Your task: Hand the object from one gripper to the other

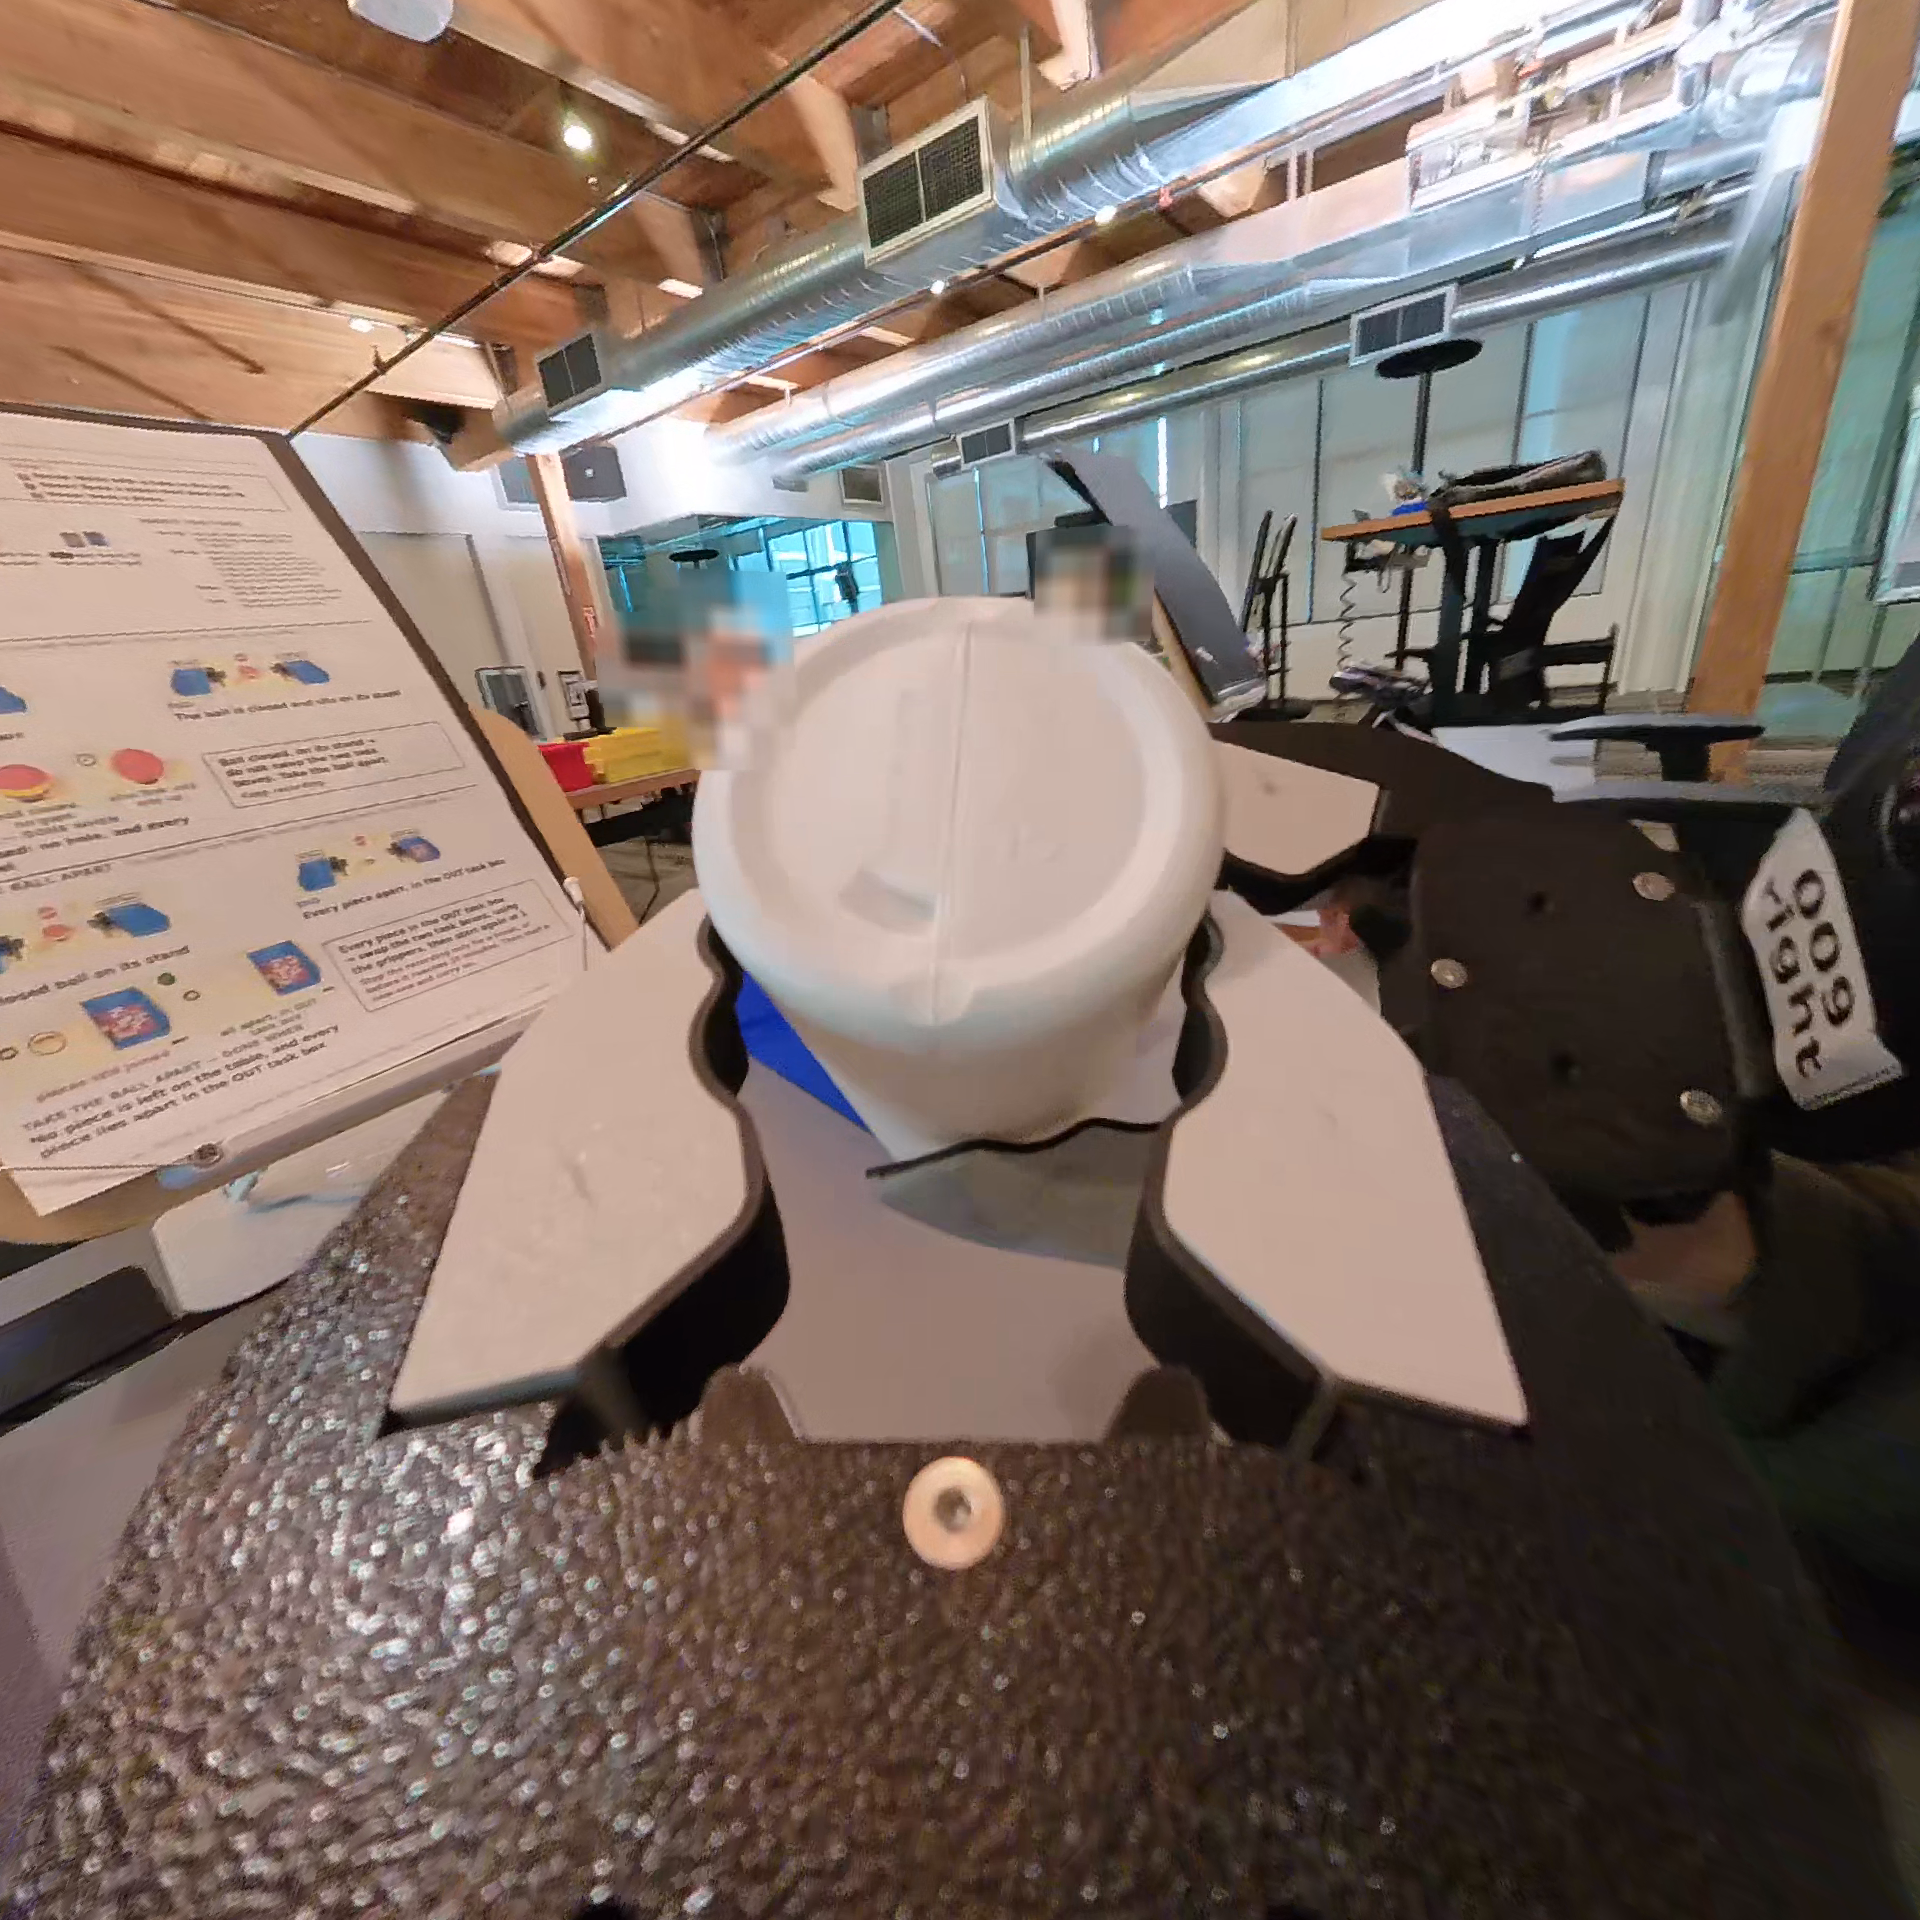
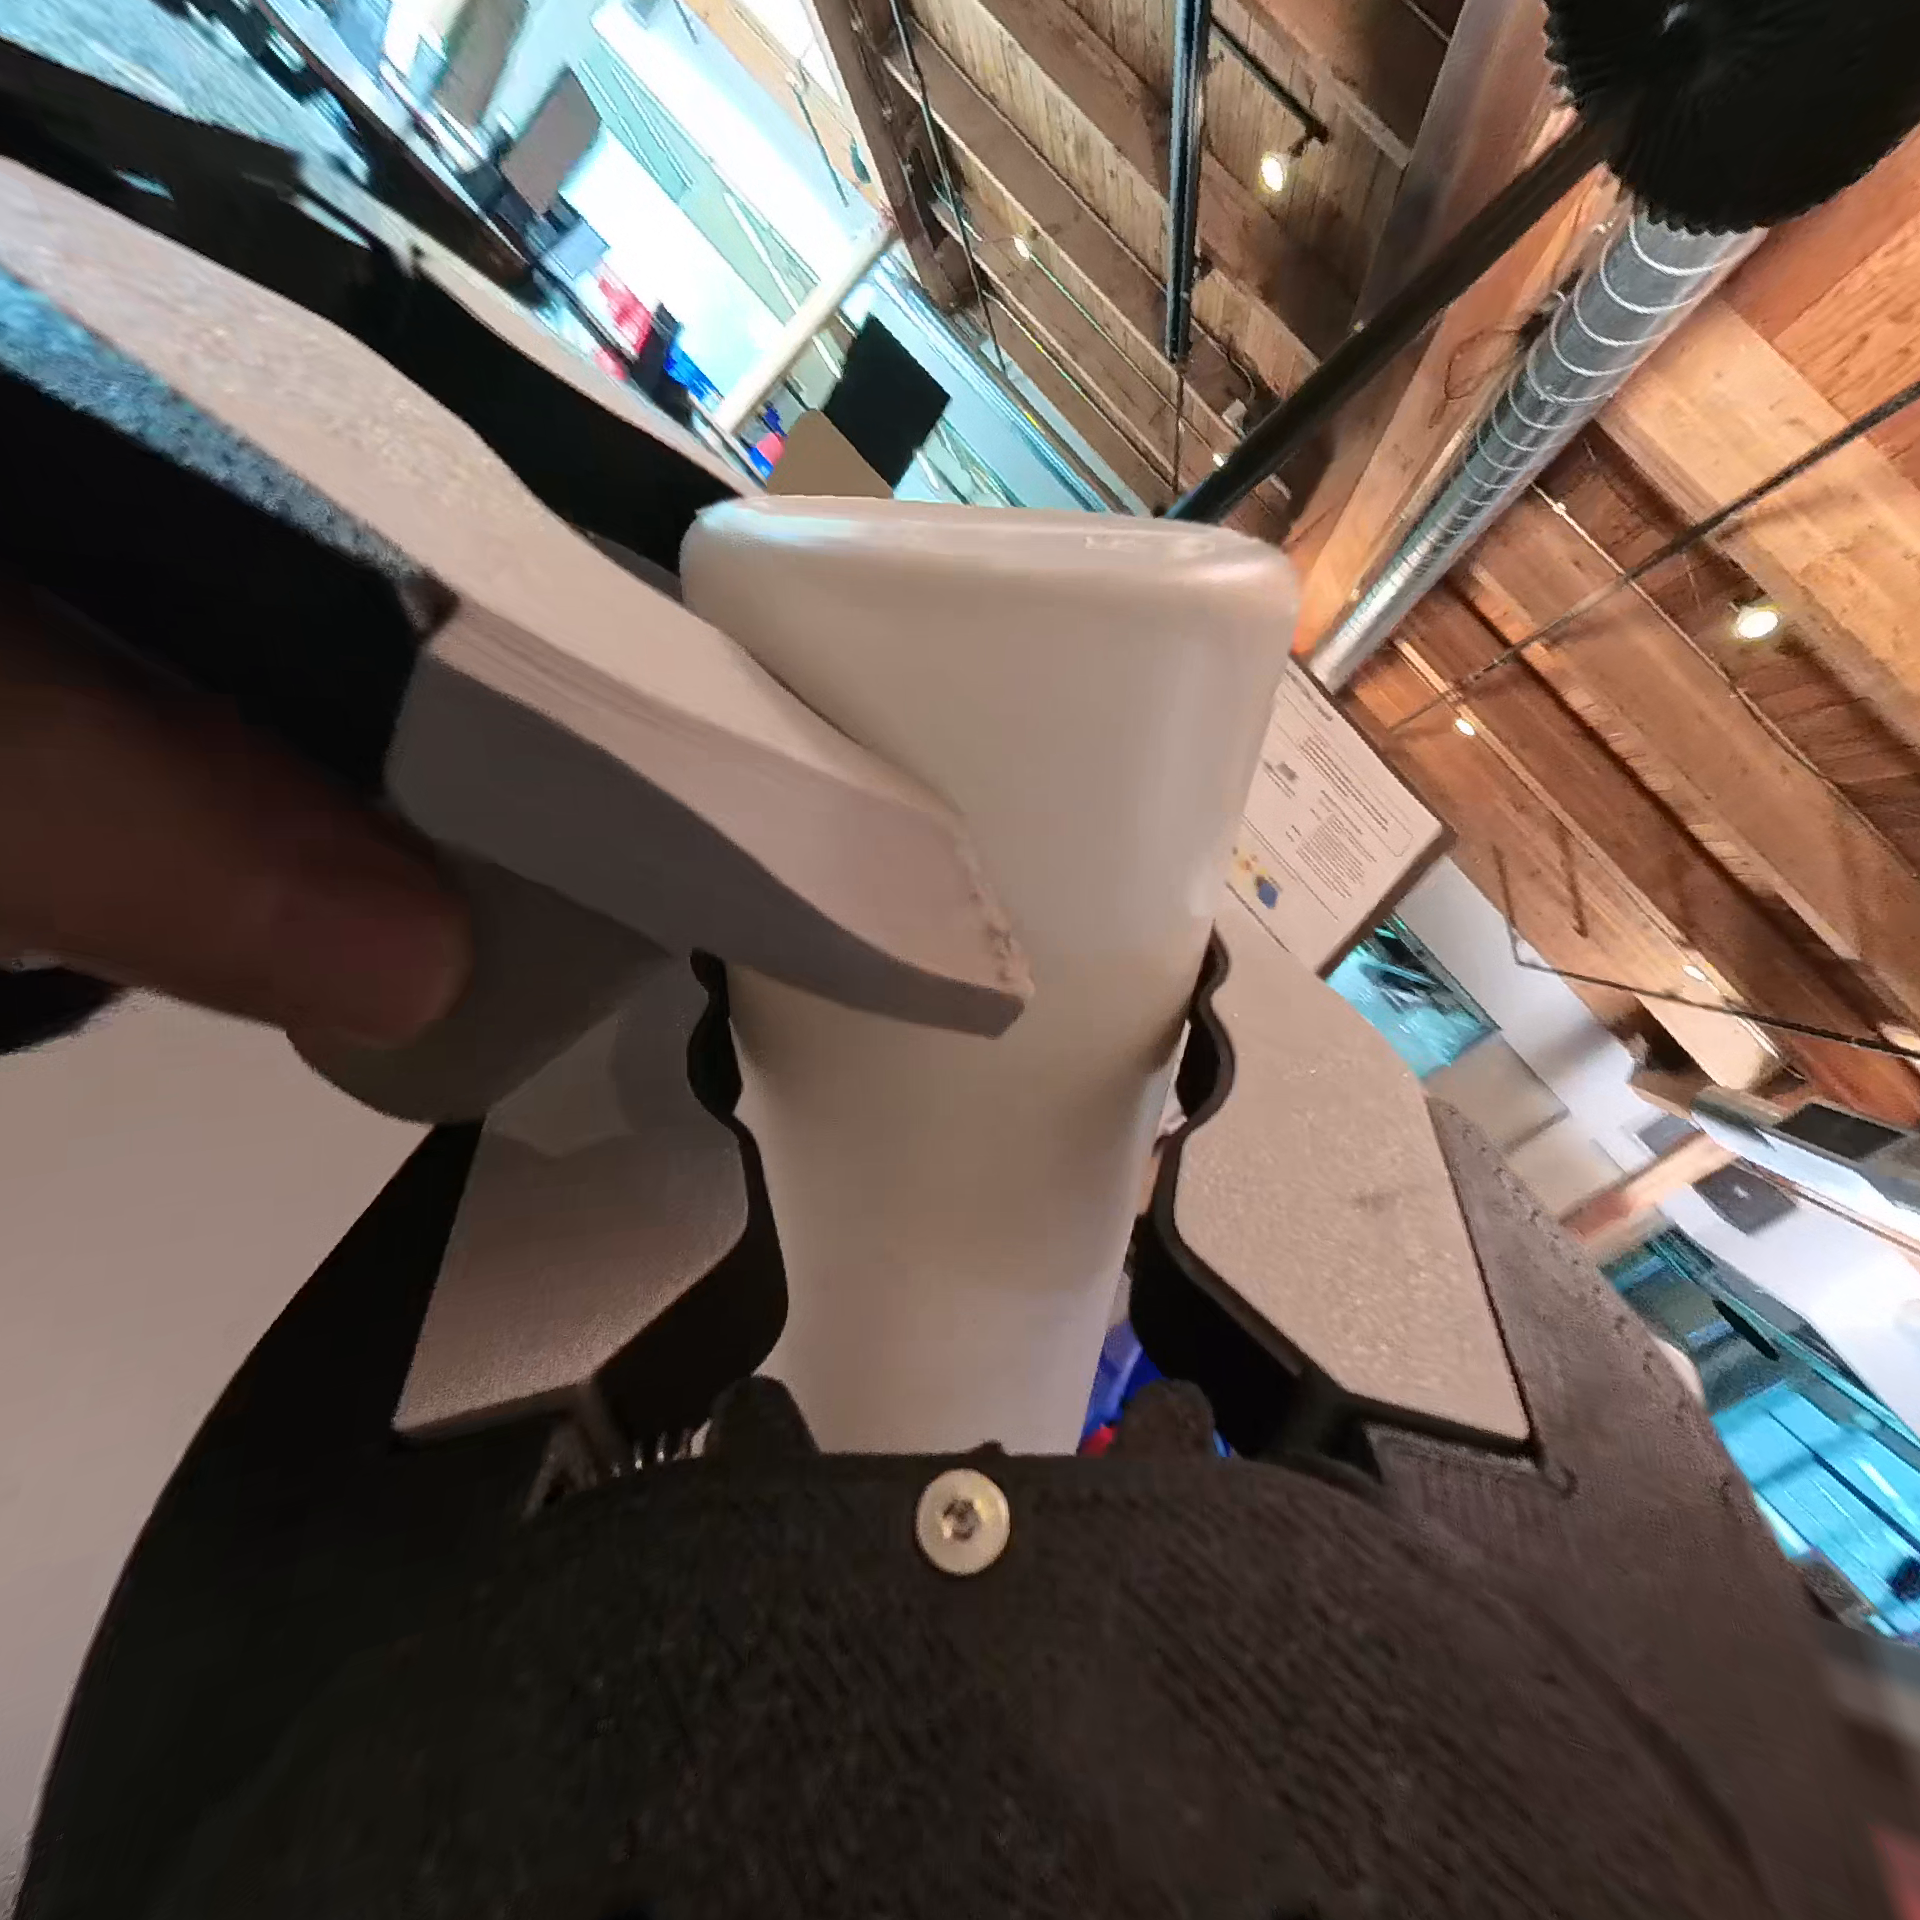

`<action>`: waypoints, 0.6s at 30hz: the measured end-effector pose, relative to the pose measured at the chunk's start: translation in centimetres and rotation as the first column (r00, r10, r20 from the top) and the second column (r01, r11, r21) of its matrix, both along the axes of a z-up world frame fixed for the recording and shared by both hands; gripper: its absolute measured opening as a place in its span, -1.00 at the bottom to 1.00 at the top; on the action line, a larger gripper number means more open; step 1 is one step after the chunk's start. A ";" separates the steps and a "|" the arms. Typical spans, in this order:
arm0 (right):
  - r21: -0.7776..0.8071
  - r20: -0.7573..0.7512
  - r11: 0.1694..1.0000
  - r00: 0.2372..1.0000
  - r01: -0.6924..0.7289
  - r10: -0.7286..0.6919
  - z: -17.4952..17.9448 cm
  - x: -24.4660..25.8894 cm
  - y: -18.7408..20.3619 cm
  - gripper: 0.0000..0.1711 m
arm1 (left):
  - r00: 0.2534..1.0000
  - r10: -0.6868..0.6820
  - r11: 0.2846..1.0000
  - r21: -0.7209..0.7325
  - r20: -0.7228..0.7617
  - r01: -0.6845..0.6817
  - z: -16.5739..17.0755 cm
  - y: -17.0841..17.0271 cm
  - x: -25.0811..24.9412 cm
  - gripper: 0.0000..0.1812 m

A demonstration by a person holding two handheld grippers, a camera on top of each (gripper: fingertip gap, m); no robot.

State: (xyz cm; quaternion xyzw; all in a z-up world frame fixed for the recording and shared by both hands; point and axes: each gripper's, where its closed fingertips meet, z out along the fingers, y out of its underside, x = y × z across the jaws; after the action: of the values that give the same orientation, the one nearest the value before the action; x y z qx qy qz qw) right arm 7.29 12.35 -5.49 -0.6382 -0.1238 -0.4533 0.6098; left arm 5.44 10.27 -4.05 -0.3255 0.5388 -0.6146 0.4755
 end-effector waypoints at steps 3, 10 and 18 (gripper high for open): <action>-0.090 -0.059 0.978 0.981 -0.189 0.184 -0.2 -1.4 0.1 -0.06 | 0.998 -0.069 0.997 0.025 0.014 0.069 0.5 0.7 -0.6 -0.11; -0.200 -0.526 0.766 0.727 -0.610 0.442 -4.1 -3.7 -1.7 0.33 | 0.889 -0.449 0.889 0.144 0.090 0.434 1.5 0.9 -5.9 -0.12; -0.117 -0.762 0.439 0.365 -0.891 0.535 -9.6 -9.7 -1.2 0.32 | 0.719 -0.675 0.738 0.159 0.165 0.656 1.6 0.4 -9.7 -0.13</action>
State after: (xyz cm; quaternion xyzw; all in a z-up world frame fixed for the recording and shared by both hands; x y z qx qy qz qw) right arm -2.40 11.13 -15.12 -0.7557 -0.3079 0.1686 0.5529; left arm -4.21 10.68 -2.44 -0.0213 0.5926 -0.7506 0.2913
